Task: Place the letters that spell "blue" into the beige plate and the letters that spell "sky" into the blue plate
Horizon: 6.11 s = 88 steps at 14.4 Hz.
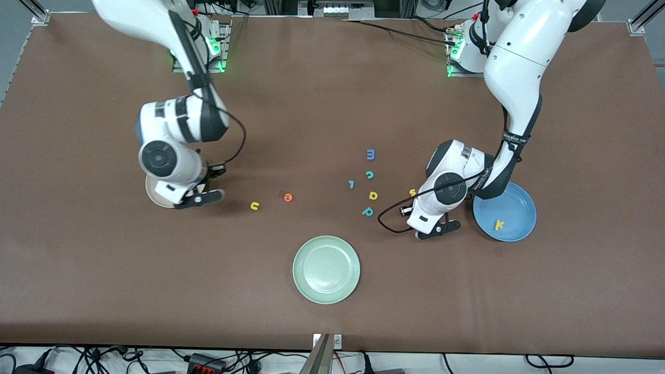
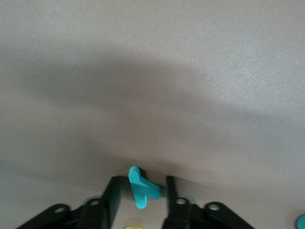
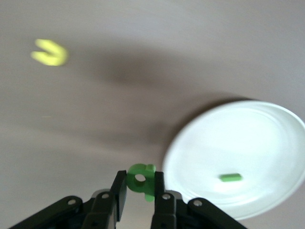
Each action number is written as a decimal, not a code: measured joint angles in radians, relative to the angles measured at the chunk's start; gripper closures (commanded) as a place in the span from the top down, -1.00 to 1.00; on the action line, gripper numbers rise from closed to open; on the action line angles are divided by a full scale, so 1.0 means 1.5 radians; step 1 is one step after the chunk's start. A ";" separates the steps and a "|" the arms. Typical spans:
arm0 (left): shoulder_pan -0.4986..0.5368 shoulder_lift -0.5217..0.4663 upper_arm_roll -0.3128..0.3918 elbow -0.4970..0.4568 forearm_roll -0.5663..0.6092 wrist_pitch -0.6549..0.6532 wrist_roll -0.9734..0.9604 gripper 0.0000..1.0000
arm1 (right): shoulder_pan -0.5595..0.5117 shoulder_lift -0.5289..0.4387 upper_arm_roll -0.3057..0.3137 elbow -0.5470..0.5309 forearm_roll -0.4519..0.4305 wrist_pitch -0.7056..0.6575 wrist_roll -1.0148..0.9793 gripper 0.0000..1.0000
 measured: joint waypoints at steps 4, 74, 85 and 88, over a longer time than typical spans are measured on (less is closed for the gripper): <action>0.001 -0.001 -0.001 0.000 0.000 0.001 0.001 -0.97 | -0.051 0.012 0.000 -0.051 0.000 0.021 -0.003 -0.69; 0.319 -0.043 -0.150 -0.008 0.172 -0.237 0.254 1.00 | 0.053 0.089 -0.210 -0.012 0.209 -0.047 -0.082 -0.54; 0.315 -0.199 -0.171 0.110 0.154 -0.350 0.417 1.00 | 0.067 0.122 -0.205 -0.008 0.219 0.045 -0.095 1.00; 0.318 -0.218 -0.172 0.208 0.091 -0.481 0.497 1.00 | 0.116 0.118 -0.202 0.025 0.255 0.046 -0.086 1.00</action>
